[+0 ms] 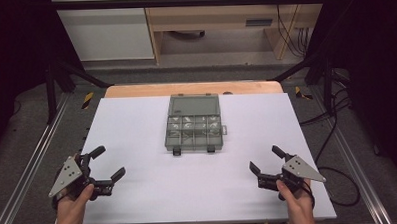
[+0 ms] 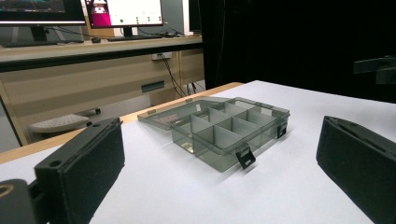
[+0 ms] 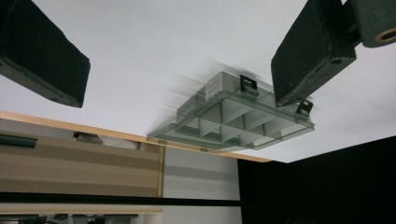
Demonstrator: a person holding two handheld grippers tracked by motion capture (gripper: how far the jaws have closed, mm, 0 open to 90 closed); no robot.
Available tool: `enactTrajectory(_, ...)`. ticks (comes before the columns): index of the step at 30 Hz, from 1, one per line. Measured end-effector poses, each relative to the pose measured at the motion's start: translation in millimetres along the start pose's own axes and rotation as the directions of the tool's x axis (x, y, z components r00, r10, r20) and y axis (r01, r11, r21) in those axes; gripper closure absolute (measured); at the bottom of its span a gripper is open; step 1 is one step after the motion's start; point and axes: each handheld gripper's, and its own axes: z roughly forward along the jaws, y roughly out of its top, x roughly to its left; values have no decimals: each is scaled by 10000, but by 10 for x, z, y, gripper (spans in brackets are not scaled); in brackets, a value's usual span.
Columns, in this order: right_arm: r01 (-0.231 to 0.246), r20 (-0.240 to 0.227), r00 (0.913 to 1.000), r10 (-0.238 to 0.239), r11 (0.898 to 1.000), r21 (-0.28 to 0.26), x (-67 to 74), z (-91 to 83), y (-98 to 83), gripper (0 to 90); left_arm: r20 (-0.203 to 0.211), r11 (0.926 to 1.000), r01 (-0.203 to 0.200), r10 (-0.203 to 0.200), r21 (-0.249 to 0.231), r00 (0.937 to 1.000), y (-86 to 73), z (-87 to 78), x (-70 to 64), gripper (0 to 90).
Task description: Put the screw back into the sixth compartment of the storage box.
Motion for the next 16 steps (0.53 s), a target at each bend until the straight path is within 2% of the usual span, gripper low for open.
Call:
enactTrajectory(9,132,-640,9979,-126,9999,88,93,106,-78,48,101,10000,-65,65,16,9999,10,-1,-13,9)
enactTrajectory(16,472,-1235,9914,-429,9984,323,146,189,-133,48,131,10000,-75,75,-2,9999,13,-5,-19,9)
